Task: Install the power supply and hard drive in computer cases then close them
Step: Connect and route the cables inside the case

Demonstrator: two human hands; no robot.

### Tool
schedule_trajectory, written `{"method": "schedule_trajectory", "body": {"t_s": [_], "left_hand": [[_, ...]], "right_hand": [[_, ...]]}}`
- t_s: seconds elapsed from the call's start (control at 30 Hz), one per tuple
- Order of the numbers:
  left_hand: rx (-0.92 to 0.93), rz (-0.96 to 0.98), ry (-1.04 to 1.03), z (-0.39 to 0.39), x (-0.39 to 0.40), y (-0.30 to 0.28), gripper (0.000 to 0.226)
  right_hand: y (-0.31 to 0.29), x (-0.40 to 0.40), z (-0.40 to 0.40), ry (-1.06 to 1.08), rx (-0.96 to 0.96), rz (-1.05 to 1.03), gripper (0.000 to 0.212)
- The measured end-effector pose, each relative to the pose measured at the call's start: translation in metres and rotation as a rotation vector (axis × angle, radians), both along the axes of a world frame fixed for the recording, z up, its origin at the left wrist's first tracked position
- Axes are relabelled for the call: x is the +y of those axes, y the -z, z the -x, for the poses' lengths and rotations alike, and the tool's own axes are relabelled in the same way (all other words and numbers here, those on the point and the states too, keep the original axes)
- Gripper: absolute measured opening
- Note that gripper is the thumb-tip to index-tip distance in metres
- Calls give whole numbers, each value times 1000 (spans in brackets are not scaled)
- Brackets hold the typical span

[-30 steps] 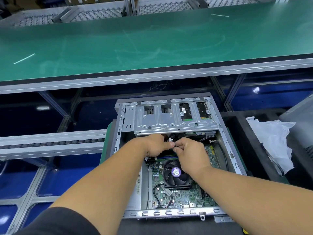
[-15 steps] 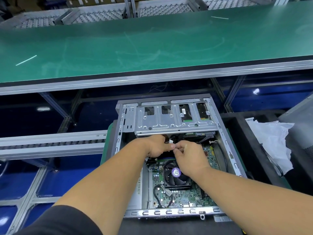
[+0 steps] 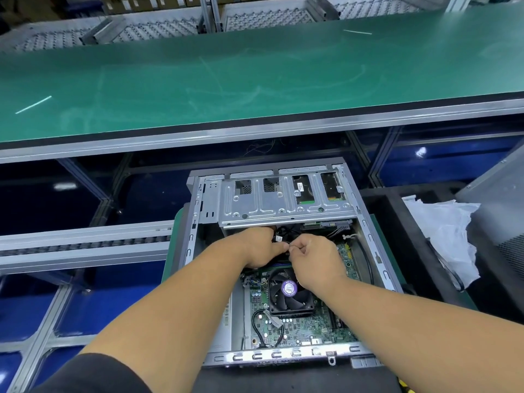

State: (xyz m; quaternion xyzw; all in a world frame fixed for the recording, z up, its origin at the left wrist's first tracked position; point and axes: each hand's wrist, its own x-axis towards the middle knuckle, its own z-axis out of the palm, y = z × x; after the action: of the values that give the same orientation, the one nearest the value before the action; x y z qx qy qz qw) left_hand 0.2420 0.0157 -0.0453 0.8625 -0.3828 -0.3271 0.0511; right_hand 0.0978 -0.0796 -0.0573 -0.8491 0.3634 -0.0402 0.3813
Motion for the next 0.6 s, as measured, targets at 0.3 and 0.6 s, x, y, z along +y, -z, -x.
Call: {"method": "schedule_trajectory", "body": {"t_s": [0.3, 0.6], "left_hand": [[-43, -74, 22, -6, -2, 1, 32], [-120, -119, 185, -13, 7, -9, 25]], "right_hand": [[-7, -1, 10, -186, 27, 72, 18], [-17, -8, 18, -295, 15, 209, 16]]}}
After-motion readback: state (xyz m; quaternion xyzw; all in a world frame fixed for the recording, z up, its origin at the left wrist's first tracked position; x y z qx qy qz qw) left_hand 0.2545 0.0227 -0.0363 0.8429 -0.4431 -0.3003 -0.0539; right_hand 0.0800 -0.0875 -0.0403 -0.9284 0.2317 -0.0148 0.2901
